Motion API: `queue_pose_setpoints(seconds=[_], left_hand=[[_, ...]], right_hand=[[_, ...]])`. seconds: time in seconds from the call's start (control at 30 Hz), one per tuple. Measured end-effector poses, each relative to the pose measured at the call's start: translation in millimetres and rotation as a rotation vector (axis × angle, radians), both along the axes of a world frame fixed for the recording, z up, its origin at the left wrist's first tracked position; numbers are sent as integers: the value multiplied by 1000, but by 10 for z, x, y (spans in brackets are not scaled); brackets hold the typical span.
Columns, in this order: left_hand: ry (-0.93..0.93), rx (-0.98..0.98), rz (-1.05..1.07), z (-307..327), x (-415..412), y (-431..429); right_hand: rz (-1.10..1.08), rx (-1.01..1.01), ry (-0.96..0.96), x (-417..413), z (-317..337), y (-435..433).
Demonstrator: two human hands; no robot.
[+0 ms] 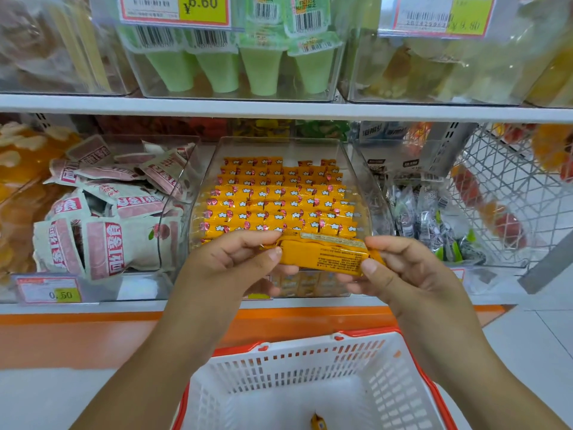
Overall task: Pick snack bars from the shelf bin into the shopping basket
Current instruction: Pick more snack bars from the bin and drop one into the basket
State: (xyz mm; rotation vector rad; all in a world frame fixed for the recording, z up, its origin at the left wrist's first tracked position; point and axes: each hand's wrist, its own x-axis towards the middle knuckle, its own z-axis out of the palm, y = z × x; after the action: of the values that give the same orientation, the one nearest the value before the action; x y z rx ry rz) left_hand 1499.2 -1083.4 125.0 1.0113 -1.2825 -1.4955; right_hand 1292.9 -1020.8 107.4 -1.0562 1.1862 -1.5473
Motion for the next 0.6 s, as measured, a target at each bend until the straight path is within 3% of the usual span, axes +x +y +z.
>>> queue_pose_setpoints(seconds=[0.2, 0.6], left_hand=[[24, 33, 15, 2, -4, -3], [-114, 12, -57, -24, 16, -20]], right_hand=[[-12, 47, 21, 21, 12, -2], [-13, 92, -15, -16, -23, -11]])
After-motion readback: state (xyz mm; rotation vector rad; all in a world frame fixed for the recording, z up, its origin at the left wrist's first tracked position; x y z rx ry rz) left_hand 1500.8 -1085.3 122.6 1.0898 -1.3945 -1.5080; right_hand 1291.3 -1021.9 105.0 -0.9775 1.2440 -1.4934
